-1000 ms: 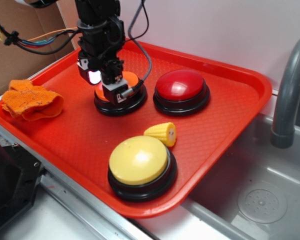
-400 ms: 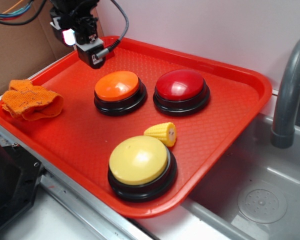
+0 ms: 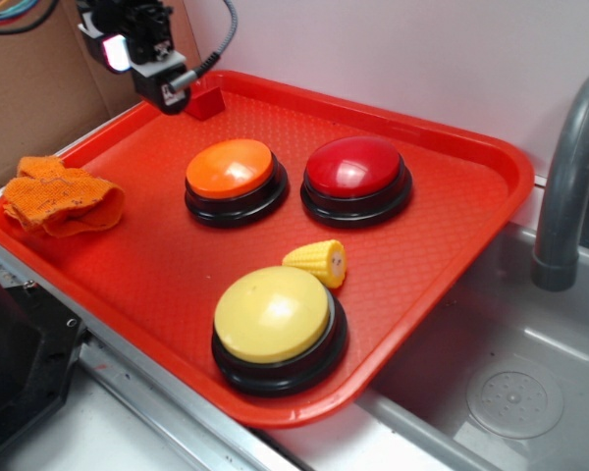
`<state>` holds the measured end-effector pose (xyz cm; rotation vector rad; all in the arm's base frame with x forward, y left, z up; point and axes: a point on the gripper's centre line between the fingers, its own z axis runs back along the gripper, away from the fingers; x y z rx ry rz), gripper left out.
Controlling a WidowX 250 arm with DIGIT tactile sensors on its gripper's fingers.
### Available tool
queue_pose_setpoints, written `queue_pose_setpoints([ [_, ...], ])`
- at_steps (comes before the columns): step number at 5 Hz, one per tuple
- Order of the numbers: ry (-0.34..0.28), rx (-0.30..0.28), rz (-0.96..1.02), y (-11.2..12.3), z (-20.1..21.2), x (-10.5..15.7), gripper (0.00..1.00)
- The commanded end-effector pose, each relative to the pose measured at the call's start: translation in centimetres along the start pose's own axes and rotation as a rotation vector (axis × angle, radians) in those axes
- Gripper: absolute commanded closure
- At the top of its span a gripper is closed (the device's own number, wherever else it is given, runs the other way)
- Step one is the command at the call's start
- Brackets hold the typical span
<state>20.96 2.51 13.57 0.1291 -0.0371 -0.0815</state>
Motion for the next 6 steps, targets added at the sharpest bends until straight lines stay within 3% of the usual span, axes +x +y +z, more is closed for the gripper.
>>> queue_pose_setpoints([
  [1, -0.041, 0.027, 0.042, 0.8, 4.5, -0.4, 0.00],
  [3, -0.043, -0.001, 0.061, 1.0, 5.9, -1.6, 0.00],
  [6, -0.059, 0.019, 0.084, 0.5, 8.0, -3.2, 0.00],
])
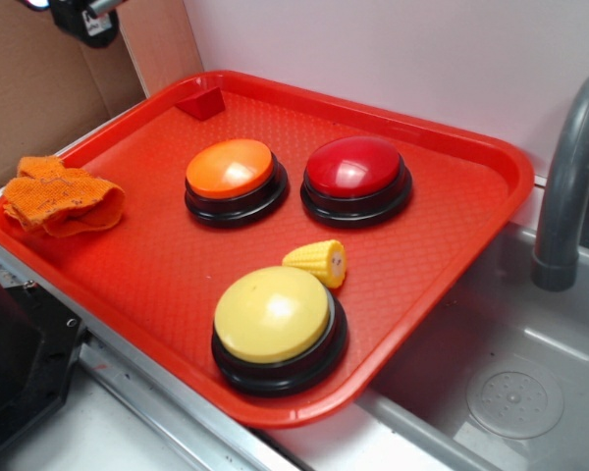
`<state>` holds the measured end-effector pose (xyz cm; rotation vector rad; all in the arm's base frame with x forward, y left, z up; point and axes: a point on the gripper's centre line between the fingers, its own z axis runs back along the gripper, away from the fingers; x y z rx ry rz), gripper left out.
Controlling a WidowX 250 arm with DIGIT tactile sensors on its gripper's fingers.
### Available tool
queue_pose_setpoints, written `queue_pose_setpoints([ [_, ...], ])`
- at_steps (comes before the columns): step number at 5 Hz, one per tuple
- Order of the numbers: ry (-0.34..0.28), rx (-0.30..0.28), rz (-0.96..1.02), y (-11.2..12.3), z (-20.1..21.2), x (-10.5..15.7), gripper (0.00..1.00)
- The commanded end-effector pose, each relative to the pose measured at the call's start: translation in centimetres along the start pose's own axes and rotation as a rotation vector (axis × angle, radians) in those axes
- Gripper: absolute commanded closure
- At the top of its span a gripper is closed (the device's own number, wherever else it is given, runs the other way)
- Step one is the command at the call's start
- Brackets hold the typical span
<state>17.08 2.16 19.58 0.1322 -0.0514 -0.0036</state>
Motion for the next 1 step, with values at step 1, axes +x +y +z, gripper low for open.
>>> queue_pose_setpoints([
  [1, -0.084, 0.029, 0.000, 0.19, 2.13, 0.14, 0.00],
])
